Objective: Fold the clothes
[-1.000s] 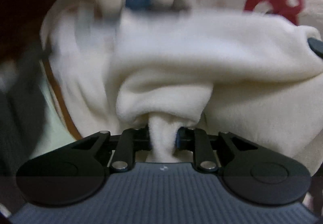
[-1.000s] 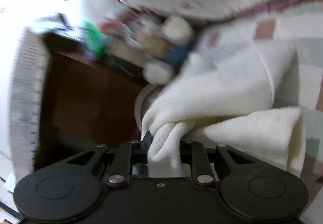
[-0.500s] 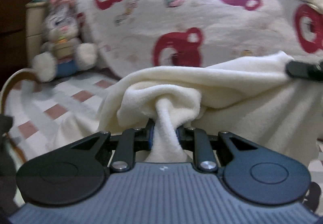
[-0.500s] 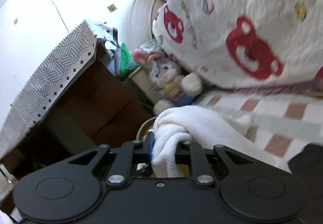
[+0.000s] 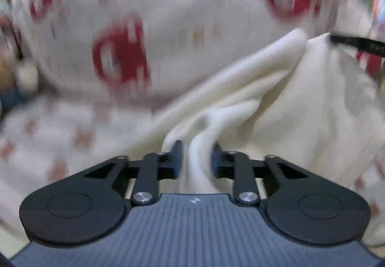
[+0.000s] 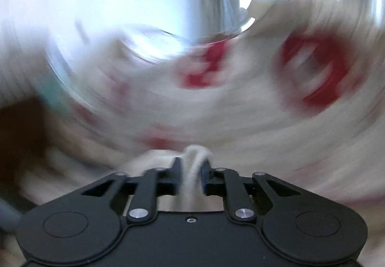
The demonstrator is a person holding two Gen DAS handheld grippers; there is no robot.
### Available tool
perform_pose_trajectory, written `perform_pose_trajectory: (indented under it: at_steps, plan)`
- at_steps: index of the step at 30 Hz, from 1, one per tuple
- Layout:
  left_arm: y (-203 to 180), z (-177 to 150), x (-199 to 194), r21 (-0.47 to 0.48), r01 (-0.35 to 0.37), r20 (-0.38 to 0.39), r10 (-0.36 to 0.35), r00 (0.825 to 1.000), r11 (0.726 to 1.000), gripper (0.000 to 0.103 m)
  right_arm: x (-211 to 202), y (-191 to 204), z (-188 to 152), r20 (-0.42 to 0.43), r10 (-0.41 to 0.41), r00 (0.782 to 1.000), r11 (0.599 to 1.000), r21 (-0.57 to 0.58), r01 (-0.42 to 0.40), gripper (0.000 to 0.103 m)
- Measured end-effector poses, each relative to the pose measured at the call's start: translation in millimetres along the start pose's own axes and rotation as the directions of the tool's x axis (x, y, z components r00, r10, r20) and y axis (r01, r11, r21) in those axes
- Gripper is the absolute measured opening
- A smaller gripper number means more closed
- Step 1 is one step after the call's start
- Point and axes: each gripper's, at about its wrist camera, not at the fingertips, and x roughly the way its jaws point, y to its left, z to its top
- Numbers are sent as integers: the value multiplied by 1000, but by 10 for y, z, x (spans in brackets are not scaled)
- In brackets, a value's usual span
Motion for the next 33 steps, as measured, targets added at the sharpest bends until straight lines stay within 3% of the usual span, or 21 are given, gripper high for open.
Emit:
perform_pose_trajectory:
  at_steps: [1,3,5,6,8,10,14,16,19,22,23,24,26,29,31,33]
  plan:
    - [-1,-97,146,-25,16,-86,-18,996,1000,41,63,-37,-144,-63,-101,993,994,-44,98,49]
    - [62,-280,378,-125,79,-225,-106,969,989,41,241,-210,-491,-246,-235,940,972,-36,233,49]
    - [165,-388,487,-249,126,-281,-196,940,960,43,282,-381,-743,-334,-219,916,961,87,262,49]
    - [212,-416,519,-294,137,-290,-225,930,946,45,284,-471,-849,-362,-170,917,953,175,246,49]
    - [290,-440,557,-322,130,-296,-231,927,938,49,307,-569,-965,-387,-95,917,937,277,214,49]
    - [335,-457,569,-338,129,-301,-236,924,932,51,340,-567,-1024,-389,-69,919,940,284,191,51]
    - [375,-489,501,-368,141,-324,-269,907,919,58,383,-507,-996,-343,-126,931,965,173,194,69]
    - [352,-534,434,-335,147,-358,-270,894,931,58,364,-478,-1008,-329,-183,927,969,100,227,70]
    - [230,-638,410,-210,95,-430,-180,885,973,58,402,-474,-1061,-345,-182,921,978,32,205,71]
    - [180,-696,511,-201,79,-479,-168,862,976,58,384,-503,-1157,-381,-79,921,991,72,115,71]
    - [182,-694,519,-206,76,-481,-168,860,976,58,390,-512,-1196,-409,-28,912,992,101,76,71]
    - [191,-690,518,-217,75,-479,-173,861,973,58,434,-515,-1240,-475,33,879,990,137,37,71]
    - [222,-666,511,-242,76,-464,-184,867,967,55,520,-469,-1338,-599,107,794,986,167,-7,71]
    - [236,-642,539,-236,61,-462,-167,871,970,40,537,-340,-1453,-633,119,765,990,138,-40,71]
    - [233,-645,570,-232,37,-475,-146,868,972,44,550,-334,-1485,-636,144,758,985,163,-51,71]
    - [299,-667,570,-285,10,-489,-154,858,959,44,549,-368,-1487,-629,138,765,984,172,-37,71]
